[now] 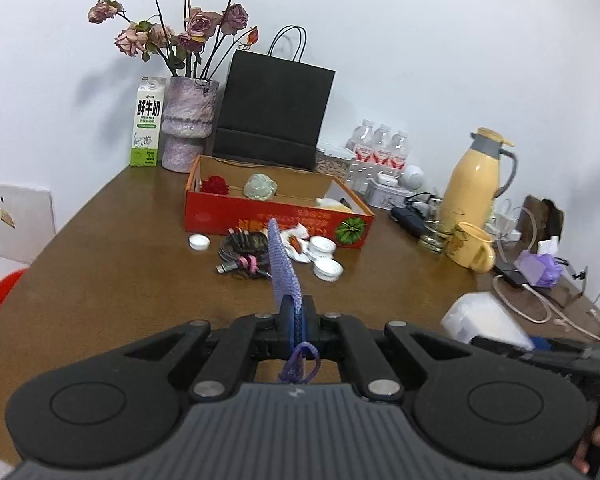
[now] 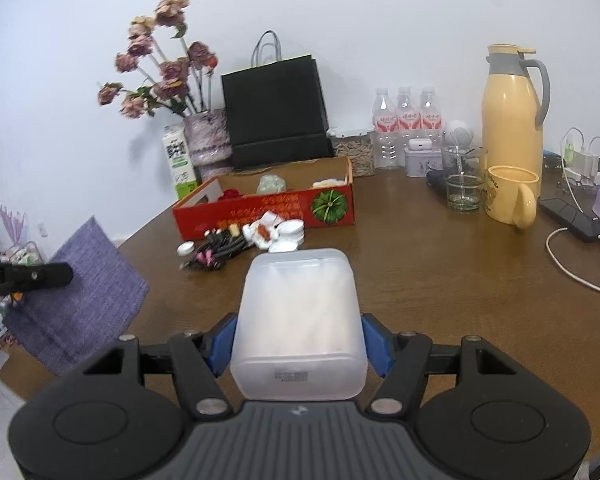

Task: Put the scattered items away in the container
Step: 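Carry the pouch and frosted container over the box and lower them in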

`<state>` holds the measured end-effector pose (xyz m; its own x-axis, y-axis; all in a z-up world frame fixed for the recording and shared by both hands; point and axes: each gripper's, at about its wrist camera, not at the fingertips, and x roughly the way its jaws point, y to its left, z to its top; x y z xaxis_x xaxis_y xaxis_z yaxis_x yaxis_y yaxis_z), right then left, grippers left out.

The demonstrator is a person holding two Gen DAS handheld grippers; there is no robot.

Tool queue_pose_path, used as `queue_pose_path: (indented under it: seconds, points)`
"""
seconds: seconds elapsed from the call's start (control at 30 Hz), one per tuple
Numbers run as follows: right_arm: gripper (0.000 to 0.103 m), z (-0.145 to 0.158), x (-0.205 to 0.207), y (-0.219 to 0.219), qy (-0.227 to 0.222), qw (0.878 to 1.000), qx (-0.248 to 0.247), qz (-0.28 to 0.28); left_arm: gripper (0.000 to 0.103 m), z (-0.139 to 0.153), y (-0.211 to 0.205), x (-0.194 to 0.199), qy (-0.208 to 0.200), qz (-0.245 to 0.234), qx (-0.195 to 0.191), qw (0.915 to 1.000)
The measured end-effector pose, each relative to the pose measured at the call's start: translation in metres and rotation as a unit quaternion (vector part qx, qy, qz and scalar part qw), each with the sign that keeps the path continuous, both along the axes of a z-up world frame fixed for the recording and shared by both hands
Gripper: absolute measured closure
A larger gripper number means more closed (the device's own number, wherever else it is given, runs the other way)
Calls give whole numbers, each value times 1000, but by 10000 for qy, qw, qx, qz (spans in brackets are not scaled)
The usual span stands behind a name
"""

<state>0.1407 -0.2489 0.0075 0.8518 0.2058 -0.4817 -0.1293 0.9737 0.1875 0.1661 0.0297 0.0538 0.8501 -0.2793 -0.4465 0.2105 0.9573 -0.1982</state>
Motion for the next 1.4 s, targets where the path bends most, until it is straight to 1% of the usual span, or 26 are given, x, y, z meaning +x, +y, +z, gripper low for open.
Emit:
queue_pose_path:
  seconds: [0.07,0.13,0.2,0.3,0.37,0.43,0.47,0.5,0.53,0.6,0.67,0.77,0.83,0.9,1.0,1.07,1.13,1.23,1.3,1.33,1.4]
  points:
    - [39,6,16,-2,-84,10000,38,-37,99,5,0,16,-94,2,157,9998]
    - [39,15,36,-5,-155,9998,86,-24,99,15,1,36,-228,-52,204,9995]
    - [39,27,63,-8,-204,9996,214,34,99,28,3,63,-316,-105,145,9993]
    - [39,51,112,-9,-347,9988,313,153,99,52,6,114,-403,-120,-75,9991]
    - [39,67,152,-7,-453,9983,330,167,99,64,6,151,-396,-137,-156,9990]
    - [39,79,192,-3,-385,9981,453,178,99,74,5,192,-311,-46,-278,9991]
    - [39,84,215,1,-355,9977,517,266,99,77,5,209,-262,90,-328,9991]
    - [39,89,234,5,-313,9977,539,261,99,80,5,228,-214,302,-380,9986]
    - [39,93,251,10,-312,9980,493,238,99,82,3,245,-191,362,-382,9984]
    - [39,98,282,20,-395,9980,380,318,99,83,0,277,-116,349,-401,9985]
    - [39,100,316,28,-251,9982,461,288,99,80,-4,308,-1,352,-366,9987]
    - [39,93,367,40,29,9979,589,256,99,71,-11,351,235,222,-417,9986]
    - [39,82,398,52,167,9988,430,192,99,60,-15,374,447,262,-444,9977]
    - [39,64,423,62,337,9989,291,160,99,42,-19,396,656,361,-346,9966]
    - [39,31,460,74,749,9970,204,66,99,14,-20,420,898,439,-210,9948]
    - [39,8,480,82,916,9958,83,28,99,-6,-20,435,1128,495,-109,9923]
    - [39,-13,495,91,1105,9936,-238,-46,99,-29,-22,451,1456,469,118,9882]
    - [39,-32,506,96,1391,9886,-547,-166,97,-52,-20,462,1818,535,239,9816]
    - [39,-33,507,95,1488,9875,-510,-130,95,-58,-15,465,1898,520,169,9803]
    - [39,-34,507,98,1527,9859,-679,-131,92,-59,-12,466,1941,496,132,9796]
    - [38,-36,508,102,1594,9828,-919,-167,84,-59,-8,465,1955,495,132,9794]
